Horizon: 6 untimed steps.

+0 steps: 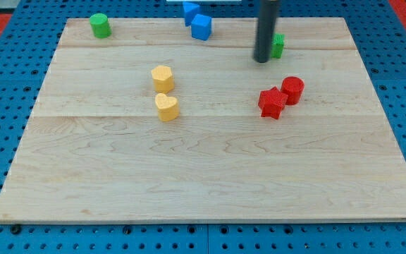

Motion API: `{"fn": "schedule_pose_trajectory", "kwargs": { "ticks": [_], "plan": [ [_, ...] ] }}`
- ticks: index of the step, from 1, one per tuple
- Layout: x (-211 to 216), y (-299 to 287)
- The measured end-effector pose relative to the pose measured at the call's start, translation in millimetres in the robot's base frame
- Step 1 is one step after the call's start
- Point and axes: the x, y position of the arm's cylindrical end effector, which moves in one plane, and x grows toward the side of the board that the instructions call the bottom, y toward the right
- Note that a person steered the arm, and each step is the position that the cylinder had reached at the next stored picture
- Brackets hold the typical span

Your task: Push green star towards top right

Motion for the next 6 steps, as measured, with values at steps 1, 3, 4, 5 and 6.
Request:
{"fn": "schedule_pose_trajectory", "kwargs": {
  "ticks": [1,3,4,5,6],
  "plan": [
    [-17.4,50.1],
    [21.7,22.4],
    [-9.7,-33.4],
    [-30.9,-22.4],
    [-30.9,24.0]
  ]
}}
